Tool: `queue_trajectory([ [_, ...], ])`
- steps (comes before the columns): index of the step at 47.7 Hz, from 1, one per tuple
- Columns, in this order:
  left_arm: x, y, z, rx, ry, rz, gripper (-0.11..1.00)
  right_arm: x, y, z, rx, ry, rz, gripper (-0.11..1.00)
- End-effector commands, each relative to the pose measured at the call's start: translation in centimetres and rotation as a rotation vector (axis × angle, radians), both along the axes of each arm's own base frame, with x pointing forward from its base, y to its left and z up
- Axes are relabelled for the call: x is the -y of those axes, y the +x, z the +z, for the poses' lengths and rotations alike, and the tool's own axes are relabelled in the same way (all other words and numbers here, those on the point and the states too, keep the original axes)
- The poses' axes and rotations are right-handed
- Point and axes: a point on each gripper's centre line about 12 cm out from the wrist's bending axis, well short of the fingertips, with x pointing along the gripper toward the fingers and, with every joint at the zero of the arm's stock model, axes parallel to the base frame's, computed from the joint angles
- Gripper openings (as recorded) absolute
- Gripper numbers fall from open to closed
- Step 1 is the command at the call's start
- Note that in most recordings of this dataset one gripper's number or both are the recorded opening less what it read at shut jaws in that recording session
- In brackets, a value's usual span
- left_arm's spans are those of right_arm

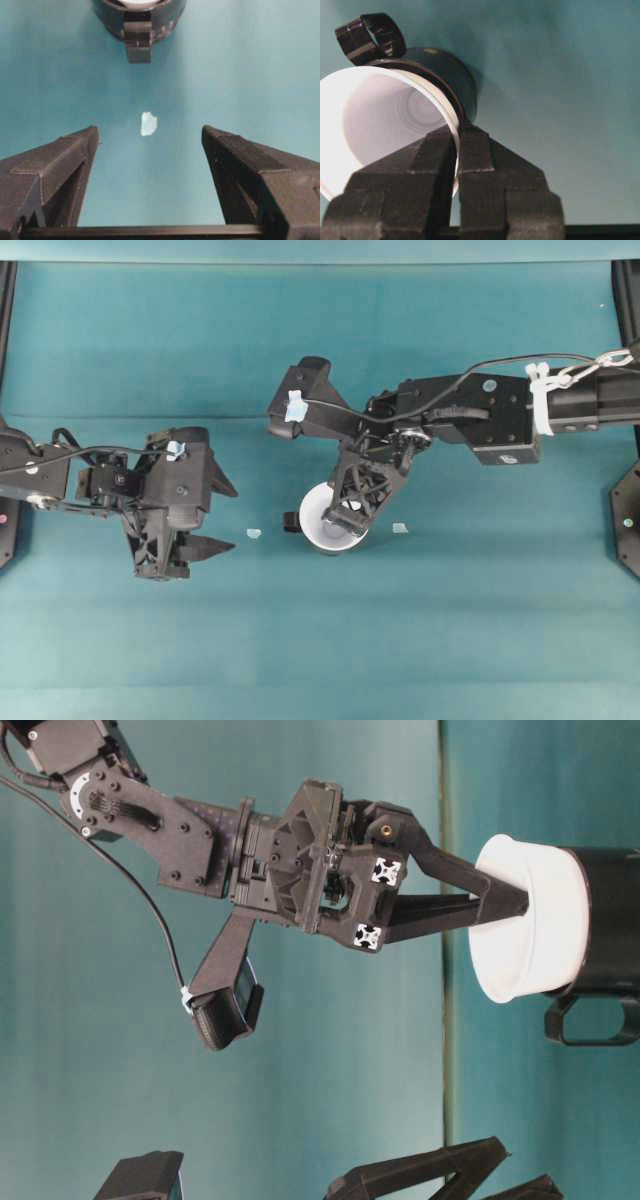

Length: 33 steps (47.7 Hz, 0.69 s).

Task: Put the paper cup into the moved cup holder.
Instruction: 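Lower the paper cup into the cup holder and open the right gripper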

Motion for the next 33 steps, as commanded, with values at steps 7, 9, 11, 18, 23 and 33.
queue_trajectory([
  [7,0.06,0.45,0.71,0.028,0.000,-0.003,0.83,-0.28,0.40,0.72,0.041,0.010,-0.006,-0.03],
  [9,0.11,0.44,0.71,0.028,0.000,-0.004,0.83,-0.29,0.44,0.67,0.043,0.012,-0.007,-0.02],
  [11,0.06,0.45,0.71,0.028,0.000,-0.003,0.83,-0.30,0.46,0.68,0.044,0.013,-0.008,0.00],
  [18,0.11,0.44,0.71,0.028,0.000,-0.004,0.83,-0.30,0.45,0.74,0.046,0.012,-0.008,0.08],
  [23,0.06,0.45,0.71,0.028,0.000,-0.003,0.83,-0.37,0.41,0.86,0.046,0.013,-0.006,0.22],
  [33,0.11,0.44,0.71,0.028,0.000,-0.004,0.83,-0.44,0.34,1.37,0.056,0.012,-0.006,0.67],
])
